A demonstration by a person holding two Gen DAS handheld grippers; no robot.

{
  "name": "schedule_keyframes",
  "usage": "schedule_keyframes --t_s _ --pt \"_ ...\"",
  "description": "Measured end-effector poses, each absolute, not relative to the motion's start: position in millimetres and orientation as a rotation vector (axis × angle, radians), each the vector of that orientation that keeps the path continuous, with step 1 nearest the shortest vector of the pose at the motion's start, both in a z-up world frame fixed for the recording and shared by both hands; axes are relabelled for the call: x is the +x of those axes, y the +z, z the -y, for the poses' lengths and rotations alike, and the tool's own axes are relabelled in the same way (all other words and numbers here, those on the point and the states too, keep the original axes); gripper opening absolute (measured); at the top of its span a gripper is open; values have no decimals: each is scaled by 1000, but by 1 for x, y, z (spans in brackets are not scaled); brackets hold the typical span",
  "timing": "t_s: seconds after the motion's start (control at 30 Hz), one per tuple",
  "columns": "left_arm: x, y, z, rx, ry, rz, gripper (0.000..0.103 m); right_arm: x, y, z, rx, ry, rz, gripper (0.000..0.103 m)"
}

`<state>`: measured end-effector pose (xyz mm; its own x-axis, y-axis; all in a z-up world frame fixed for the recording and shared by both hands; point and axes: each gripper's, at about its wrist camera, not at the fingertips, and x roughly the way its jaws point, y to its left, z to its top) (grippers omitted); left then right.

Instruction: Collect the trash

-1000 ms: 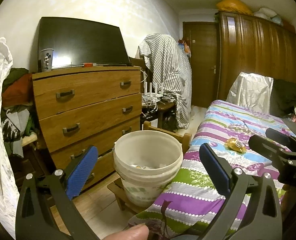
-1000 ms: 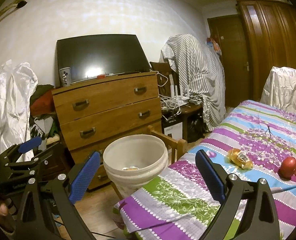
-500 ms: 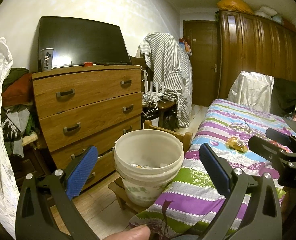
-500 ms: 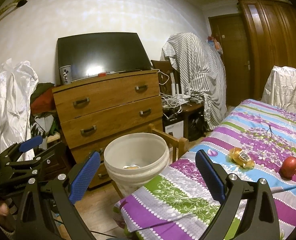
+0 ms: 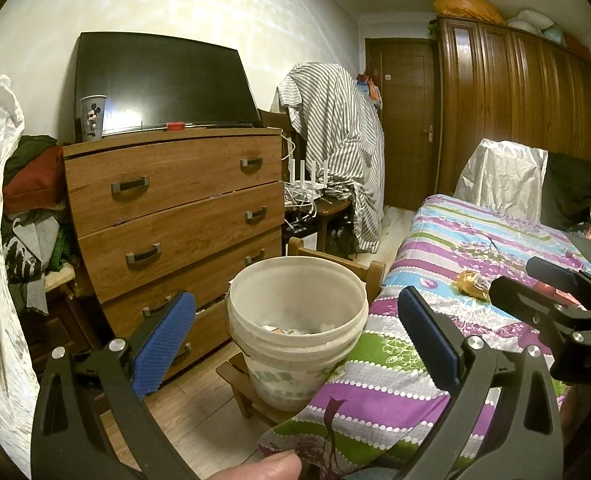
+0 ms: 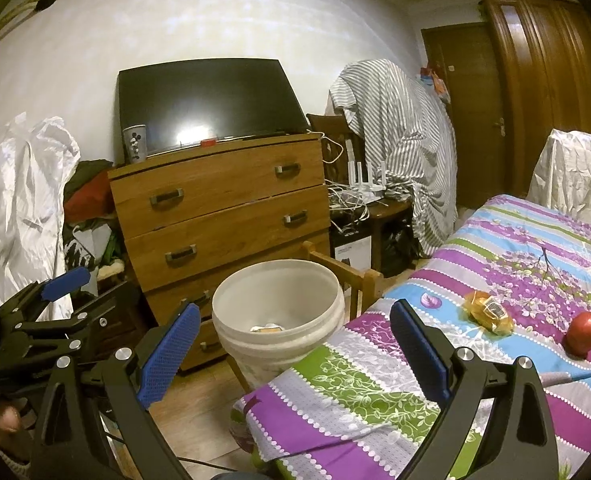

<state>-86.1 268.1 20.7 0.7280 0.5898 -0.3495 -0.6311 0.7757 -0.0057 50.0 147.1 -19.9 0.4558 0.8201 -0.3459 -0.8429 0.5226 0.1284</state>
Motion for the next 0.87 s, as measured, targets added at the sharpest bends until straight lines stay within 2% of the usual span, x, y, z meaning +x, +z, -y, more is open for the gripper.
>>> schedule_keyframes --t_s 0.57,0.87 --pt "-87 19 -270 -125 679 -332 98 50 -20 -146 -66 1027 -390 95" --pt "-83 5 -281 -155 708 -388 98 53 -23 -141 -59 1021 -390 98"
